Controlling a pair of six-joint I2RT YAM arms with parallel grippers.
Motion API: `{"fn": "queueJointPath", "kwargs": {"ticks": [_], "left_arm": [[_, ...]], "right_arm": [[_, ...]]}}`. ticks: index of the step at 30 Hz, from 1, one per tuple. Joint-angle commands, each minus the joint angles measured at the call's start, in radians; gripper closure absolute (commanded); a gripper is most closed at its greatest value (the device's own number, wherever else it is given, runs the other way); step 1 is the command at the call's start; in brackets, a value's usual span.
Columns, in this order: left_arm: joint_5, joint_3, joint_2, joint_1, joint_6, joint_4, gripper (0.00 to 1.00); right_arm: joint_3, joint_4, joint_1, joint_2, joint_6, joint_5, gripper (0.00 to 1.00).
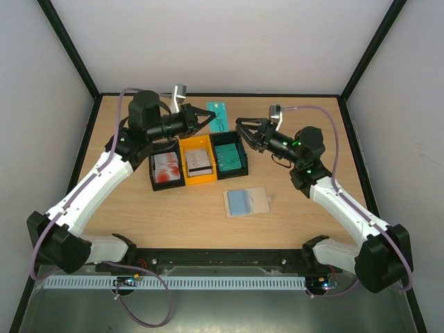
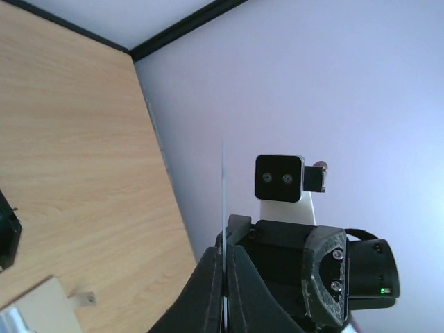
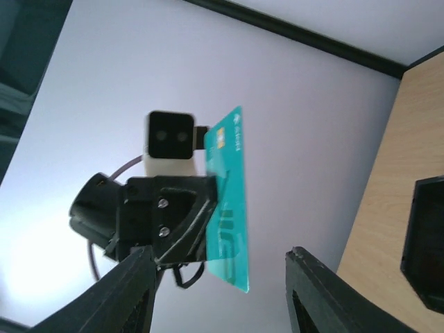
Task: Put the credit cards into the card holder
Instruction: Pick up the credit card from the storage box.
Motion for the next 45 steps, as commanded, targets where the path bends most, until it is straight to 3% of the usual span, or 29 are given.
{"fn": "queueJointPath", "kwargs": {"ticks": [1,4,9,16,24,26,31,33,37,41,43,45], "left_arm": [[0.167,-0.022,-0.027,0.03,-0.179,0.143,0.98],[0.222,-0.032,-0.022,0.042,-0.227,0.184,0.97],[0.283,-0.075,-0.018,0.042,-0.3,0.275,0.98],[0.319,-0.111,-0.018,0.041,-0.272,0.297,0.97],[0.319,-0.188,-0.038,0.039,-0.241,0.307,0.96],[0.32,-0.198,-0.039,0.038,-0.243,0.322,0.93],[0.285,-0.228,-0.042,0.03,-0.193,0.313,0.72],[0.255,-0.238,-0.045,0.03,-0.145,0.279,0.52],[0.164,-0.277,-0.06,0.022,-0.019,0.199,0.27],[0.115,-0.328,-0.055,-0.019,0.08,0.206,0.13],[0.071,-0.348,-0.043,-0.052,0.129,0.187,0.01],[0.017,-0.372,-0.034,-0.084,0.171,0.177,0.0]], "right_arm": [[0.047,0.15,-0.004,0.018,0.107,-0.102,0.48],[0.06,0.137,-0.004,0.035,0.112,-0.12,0.45],[0.067,0.151,-0.002,0.073,0.135,-0.151,0.47],[0.068,0.173,0.007,0.097,0.142,-0.198,0.62],[0.05,0.148,0.009,0.103,0.118,-0.2,0.97],[0.048,0.145,0.012,0.101,0.114,-0.189,0.98],[0.093,-0.027,0.012,0.087,-0.02,-0.135,0.98],[0.099,-0.13,0.01,0.079,-0.094,-0.106,0.98],[0.055,-0.316,0.001,0.047,-0.254,-0.019,0.98],[-0.007,-0.493,-0.017,-0.005,-0.403,0.076,0.98],[-0.025,-0.603,-0.02,-0.041,-0.476,0.141,0.98],[-0.039,-0.697,-0.024,-0.082,-0.539,0.204,0.98]]}}
